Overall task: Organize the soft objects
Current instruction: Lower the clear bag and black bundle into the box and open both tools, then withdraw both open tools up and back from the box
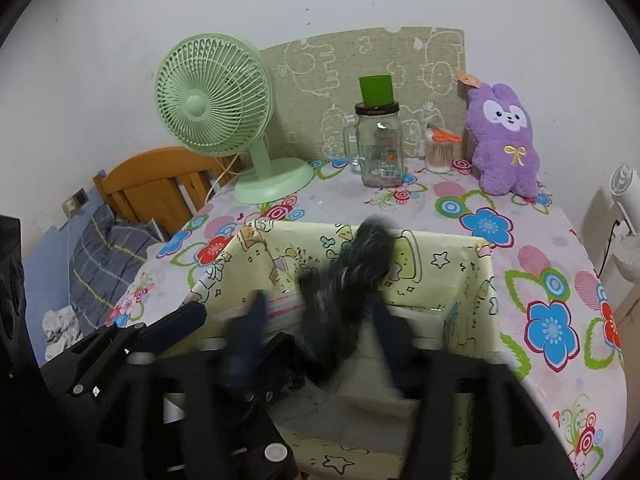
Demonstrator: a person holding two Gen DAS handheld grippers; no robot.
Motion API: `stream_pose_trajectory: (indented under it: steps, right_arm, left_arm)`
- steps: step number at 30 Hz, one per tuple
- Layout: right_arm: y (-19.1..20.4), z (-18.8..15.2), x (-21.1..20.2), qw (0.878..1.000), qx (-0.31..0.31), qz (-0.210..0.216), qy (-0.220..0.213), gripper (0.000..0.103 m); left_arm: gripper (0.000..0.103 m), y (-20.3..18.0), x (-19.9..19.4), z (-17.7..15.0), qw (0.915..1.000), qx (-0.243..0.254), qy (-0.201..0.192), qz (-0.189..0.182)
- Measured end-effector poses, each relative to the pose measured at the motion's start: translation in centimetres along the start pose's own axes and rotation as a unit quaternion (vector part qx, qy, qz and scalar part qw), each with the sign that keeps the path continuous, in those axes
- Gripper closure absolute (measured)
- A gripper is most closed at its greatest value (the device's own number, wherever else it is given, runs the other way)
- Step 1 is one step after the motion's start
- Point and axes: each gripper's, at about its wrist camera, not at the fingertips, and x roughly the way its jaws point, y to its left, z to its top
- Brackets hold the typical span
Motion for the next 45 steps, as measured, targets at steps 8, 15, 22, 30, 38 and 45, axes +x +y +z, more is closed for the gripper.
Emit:
stream_pose_trajectory:
  steps: [8,15,22,30,38,45]
  right_arm:
    - [-0.4,-0.1,-1.0,1.000,0.004,-0.013,0.000,0.020]
    - [-0.5,-0.1,-3.3,0.999,0.000,-0.037,-0.008,0.016]
    - [-0.6,-0.3,-5.8,0.998,0.009,-0.053,-0.029,0.014]
    - [-0.2,-0.7,-8.9,0.995,0.006,-0.079,-0.058,0.012]
    - [0.4,-1.4,-11.2,0.994,0.003,-0.078,-0.076,0.004]
    - [1.5,-2.5,-12.8,0.992,-0.015,-0.098,-0.077,0.000]
  left_arm:
    - [0.019,-0.8,-0.9,-0.1,0.9999,0.008,-0.002,0.009]
    - [0.013,-1.7,-2.8,0.0,0.9996,0.017,-0.020,0.008]
    - [0.006,-2.7,-4.9,0.1,0.9988,0.028,-0.038,0.011]
    - [0.004,-3.4,-7.0,-0.3,0.9983,0.031,-0.050,0.003]
    - [0.002,-3.7,-9.2,-0.9,0.9975,0.029,-0.064,-0.004]
    - [0.001,-3.6,-10.7,-2.2,0.9969,0.033,-0.072,0.002]
